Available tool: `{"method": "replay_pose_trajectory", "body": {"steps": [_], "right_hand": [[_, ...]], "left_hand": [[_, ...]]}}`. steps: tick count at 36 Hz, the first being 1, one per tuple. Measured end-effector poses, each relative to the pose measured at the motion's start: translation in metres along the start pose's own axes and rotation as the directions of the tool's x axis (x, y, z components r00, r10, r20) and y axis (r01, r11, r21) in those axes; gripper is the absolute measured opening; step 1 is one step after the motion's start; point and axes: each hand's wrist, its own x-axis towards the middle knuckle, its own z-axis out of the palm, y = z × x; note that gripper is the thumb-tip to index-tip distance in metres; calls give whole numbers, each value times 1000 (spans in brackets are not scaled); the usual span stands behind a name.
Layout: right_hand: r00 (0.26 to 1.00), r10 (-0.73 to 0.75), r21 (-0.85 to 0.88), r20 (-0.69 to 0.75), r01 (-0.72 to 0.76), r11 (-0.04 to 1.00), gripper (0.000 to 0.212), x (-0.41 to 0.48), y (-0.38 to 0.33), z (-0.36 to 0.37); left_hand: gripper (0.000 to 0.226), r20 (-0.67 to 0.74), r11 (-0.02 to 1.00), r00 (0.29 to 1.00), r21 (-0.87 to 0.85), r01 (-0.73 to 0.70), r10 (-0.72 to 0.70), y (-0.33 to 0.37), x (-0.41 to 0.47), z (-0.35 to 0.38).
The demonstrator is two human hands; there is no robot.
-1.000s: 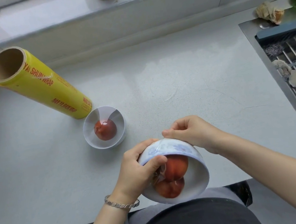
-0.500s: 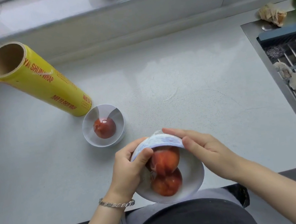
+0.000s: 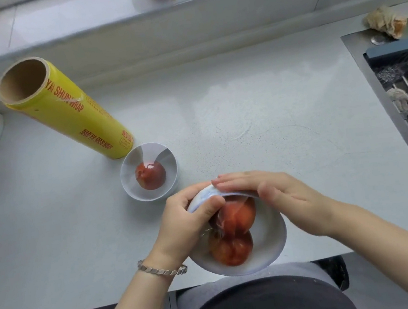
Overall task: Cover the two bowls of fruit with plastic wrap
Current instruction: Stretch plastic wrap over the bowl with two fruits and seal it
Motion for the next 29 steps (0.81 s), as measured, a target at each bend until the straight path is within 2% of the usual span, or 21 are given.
{"method": "replay_pose_trajectory", "body": {"steps": [5,10,15,19,22,24,26,27,29], "right_hand": [[991,129,17,24,-130,991,73,13,7,2],[959,276,30,57,-278,960,50,20,10,-1],[941,329,10,79,-330,944,49,21,9,-4],[936,349,31,48,-350,936,38,12,16,-6],[929,371,154,-3,-366,918,53,5,28,-6],[908,418,266,25,-409,873,78,2,33,-7],[885,461,293,61,-457,840,89,-1,33,-8],[879,475,292,47,-467,835,88,-2,34,-9],[871,490,302,-23,-461,834,71,-4,35,-11]], "left_hand": [[62,-6,999,1000,19,27,-27,-5,0,2],[47,-31,996,996,36,83,-82,-9,2,3],[41,-31,993,994,-53,104,-105,-14,-1,11],[38,-130,985,981,-112,132,-146,-22,0,14],[42,-176,978,969,-143,151,-175,-25,2,15],[52,-184,980,967,-130,153,-175,-27,3,17],[65,-208,979,959,-118,168,-190,-29,4,19],[67,-233,976,950,-112,188,-210,-30,6,19],[72,-292,959,914,-114,259,-281,-33,13,18]]}}
